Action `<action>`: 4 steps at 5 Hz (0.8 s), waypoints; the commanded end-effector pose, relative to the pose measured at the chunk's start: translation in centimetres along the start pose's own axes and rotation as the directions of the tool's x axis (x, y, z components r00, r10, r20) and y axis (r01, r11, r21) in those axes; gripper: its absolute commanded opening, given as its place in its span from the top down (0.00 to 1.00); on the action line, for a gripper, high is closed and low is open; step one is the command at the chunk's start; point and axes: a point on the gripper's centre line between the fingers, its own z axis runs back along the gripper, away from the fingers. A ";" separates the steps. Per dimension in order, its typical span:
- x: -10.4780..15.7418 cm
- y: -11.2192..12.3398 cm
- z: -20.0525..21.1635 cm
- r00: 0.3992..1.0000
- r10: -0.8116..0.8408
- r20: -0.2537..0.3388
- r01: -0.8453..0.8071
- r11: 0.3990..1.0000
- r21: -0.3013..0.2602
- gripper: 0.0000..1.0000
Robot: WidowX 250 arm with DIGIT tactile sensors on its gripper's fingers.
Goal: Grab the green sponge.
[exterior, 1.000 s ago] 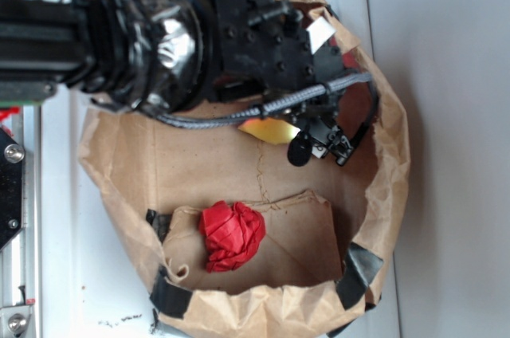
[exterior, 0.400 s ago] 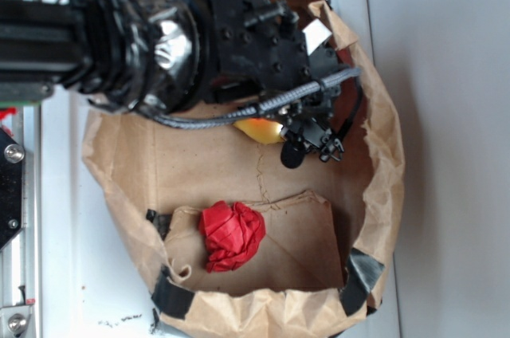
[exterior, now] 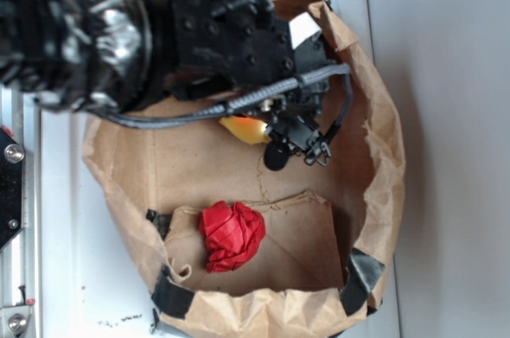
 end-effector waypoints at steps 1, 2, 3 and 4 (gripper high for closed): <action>1.2 -1.0 7.1 0.997 -0.069 0.026 0.071 0.995 -0.072 1.00; 1.1 -1.2 9.1 0.997 -0.076 0.013 0.077 0.991 -0.109 1.00; 1.4 -1.8 10.9 0.997 -0.078 -0.006 0.077 0.989 -0.130 1.00; 1.2 -2.1 12.9 0.995 -0.104 -0.004 0.103 0.988 -0.116 1.00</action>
